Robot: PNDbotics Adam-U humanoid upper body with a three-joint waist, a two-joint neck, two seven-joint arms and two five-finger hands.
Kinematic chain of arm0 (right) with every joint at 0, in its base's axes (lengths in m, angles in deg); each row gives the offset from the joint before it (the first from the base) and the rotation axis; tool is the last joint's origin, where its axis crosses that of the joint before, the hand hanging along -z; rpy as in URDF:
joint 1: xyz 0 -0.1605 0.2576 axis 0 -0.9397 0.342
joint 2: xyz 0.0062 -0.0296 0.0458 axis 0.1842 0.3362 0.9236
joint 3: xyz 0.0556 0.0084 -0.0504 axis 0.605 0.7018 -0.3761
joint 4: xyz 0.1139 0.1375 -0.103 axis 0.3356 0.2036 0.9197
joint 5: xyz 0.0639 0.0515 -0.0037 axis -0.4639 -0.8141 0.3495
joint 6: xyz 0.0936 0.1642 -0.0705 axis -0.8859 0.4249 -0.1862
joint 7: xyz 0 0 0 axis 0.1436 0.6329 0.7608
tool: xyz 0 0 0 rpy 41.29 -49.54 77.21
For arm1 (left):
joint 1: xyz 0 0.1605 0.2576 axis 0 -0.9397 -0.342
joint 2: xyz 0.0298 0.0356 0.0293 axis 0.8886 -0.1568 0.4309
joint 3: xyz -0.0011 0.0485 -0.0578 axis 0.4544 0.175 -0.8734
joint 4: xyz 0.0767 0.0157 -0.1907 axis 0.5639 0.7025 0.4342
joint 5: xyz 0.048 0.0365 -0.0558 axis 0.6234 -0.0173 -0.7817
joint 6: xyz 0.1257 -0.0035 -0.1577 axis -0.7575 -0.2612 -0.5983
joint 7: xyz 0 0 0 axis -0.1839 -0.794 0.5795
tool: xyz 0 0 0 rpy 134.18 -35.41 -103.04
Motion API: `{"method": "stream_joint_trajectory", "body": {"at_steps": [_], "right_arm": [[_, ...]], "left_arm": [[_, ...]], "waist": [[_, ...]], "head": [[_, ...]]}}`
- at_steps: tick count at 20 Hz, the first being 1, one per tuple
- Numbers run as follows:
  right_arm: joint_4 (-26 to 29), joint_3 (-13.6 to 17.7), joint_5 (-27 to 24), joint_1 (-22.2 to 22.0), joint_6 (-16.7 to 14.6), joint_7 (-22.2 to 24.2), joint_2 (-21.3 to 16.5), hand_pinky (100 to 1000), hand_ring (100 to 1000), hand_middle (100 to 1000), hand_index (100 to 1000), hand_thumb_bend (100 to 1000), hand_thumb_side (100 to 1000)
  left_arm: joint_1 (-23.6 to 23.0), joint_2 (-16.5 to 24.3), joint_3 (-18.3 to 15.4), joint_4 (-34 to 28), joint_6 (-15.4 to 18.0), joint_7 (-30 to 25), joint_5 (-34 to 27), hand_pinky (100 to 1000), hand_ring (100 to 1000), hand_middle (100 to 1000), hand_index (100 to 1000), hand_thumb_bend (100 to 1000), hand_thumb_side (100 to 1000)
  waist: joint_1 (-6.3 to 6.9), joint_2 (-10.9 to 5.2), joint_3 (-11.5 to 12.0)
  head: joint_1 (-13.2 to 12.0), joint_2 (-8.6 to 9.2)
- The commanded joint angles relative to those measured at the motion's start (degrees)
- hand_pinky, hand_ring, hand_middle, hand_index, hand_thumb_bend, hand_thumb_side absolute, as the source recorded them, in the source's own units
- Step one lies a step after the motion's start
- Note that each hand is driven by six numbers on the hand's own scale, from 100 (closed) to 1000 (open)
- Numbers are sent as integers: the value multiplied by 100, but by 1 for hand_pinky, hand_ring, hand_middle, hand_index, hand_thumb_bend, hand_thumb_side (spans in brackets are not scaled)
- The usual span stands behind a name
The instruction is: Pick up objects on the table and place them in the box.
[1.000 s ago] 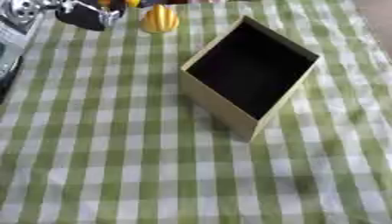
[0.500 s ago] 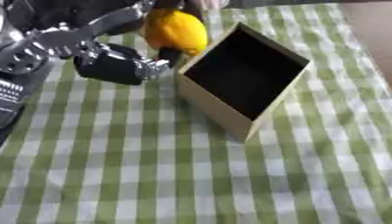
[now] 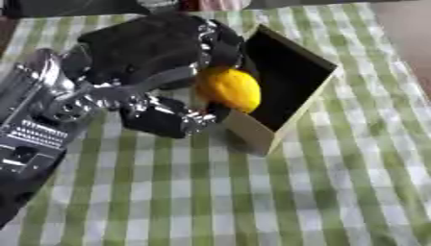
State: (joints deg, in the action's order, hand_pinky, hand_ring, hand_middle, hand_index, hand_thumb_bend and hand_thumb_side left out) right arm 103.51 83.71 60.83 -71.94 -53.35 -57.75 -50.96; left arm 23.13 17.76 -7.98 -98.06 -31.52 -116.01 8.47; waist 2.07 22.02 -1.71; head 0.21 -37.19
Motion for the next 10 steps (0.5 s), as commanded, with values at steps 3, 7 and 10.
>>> {"method": "stream_joint_trajectory", "body": {"at_steps": [3,7,10], "right_arm": [[63,29,0,-1,46,3,-74,866,774,620,780,100,552],[63,8,9,0,54,14,-65,866,774,620,780,100,551],[63,6,3,-6,68,10,-59,867,775,620,780,100,552]], "left_arm": [[59,-208,-82,-36,-179,154,502,622,629,579,747,100,100],[198,-490,-234,239,-291,483,698,625,619,574,747,100,100],[432,-595,-382,342,-307,547,415,629,614,574,750,100,100]], "waist": [[-3,-123,12],[-1,-126,-1],[5,-138,-27]], "head": [[54,-1],[101,-79],[133,-132]]}}
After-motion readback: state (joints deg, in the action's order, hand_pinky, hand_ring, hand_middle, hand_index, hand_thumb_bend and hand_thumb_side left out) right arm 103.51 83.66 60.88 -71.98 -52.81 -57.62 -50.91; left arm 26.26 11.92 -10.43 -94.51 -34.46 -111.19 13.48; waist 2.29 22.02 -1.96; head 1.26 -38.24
